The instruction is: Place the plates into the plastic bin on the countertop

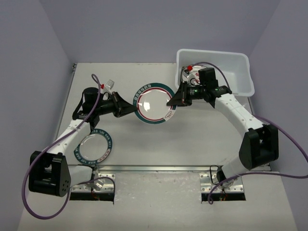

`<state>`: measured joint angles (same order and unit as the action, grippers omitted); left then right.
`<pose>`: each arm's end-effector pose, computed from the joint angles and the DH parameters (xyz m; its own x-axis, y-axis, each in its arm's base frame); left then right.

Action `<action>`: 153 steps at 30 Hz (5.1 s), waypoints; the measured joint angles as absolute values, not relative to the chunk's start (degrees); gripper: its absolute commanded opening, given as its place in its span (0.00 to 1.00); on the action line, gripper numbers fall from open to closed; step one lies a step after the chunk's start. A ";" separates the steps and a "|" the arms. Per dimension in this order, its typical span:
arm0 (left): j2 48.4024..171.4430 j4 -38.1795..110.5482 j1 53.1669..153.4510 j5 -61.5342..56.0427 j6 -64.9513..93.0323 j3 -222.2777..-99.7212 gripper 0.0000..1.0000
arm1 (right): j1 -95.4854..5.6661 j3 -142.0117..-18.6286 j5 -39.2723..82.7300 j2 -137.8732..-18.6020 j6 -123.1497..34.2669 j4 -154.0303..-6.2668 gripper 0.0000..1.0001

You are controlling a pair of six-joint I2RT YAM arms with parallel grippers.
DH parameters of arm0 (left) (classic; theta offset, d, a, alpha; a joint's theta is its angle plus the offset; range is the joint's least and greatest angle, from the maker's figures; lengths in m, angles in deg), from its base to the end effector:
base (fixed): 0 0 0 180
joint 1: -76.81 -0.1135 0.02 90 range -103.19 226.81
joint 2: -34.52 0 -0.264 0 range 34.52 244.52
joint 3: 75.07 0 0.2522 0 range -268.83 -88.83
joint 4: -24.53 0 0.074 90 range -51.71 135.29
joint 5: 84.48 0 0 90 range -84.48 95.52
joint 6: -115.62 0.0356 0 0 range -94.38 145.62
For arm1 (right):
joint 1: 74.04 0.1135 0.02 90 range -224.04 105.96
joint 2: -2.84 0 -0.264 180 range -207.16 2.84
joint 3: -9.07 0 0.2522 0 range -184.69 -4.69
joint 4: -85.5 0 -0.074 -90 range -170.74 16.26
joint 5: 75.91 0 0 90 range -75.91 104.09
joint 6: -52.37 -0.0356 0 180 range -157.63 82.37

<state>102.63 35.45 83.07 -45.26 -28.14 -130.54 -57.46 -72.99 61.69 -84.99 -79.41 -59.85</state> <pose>0.2516 -0.0553 0.2647 -0.8598 -0.4187 -0.2921 0.1376 0.3609 -0.9224 0.3141 0.1209 0.2884 -0.9506 0.1857 -0.2487 -0.1312 0.4856 0.8643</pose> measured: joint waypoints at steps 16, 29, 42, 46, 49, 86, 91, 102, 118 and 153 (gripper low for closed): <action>99.14 75.04 82.59 -9.63 -10.32 -149.82 1.00 | -76.61 -67.97 38.74 -80.28 -100.29 -59.64 0.00; 88.50 82.97 82.31 -9.84 -6.08 -135.09 1.00 | -77.83 -82.00 15.71 -96.41 -127.33 -57.24 0.00; 85.91 87.26 82.31 -7.94 -3.13 -136.50 1.00 | -76.17 -101.93 14.08 -112.09 -127.80 -51.10 0.65; 86.13 88.19 82.31 -6.54 -2.52 -137.22 1.00 | -76.18 -101.03 14.60 -112.09 -126.12 -49.42 0.75; 87.76 88.83 82.31 -5.07 -1.84 -138.88 1.00 | -76.18 -102.41 16.64 -112.28 -123.48 -46.75 0.78; 90.44 94.97 80.49 14.37 -5.33 -161.62 1.00 | -32.47 -88.21 39.11 -95.16 -77.12 -61.28 0.99; 88.12 99.23 80.49 19.40 -9.20 -161.65 1.00 | -23.02 -84.10 40.71 -106.88 -78.51 -63.94 0.99; 81.95 104.66 80.65 23.54 -12.40 -159.88 1.00 | -15.90 -83.99 44.22 -120.28 -85.24 -72.34 0.99; 82.13 104.83 81.77 21.51 -12.64 -158.35 1.00 | -16.93 -97.16 45.06 -133.90 -97.28 -84.32 0.39; 81.88 92.00 83.18 13.06 -8.79 -143.15 1.00 | -78.66 -90.01 29.10 -97.44 -111.19 -65.09 0.00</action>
<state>81.88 92.00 83.18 13.06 -8.79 -143.15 -78.66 -90.01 29.10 -97.44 -111.19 -65.09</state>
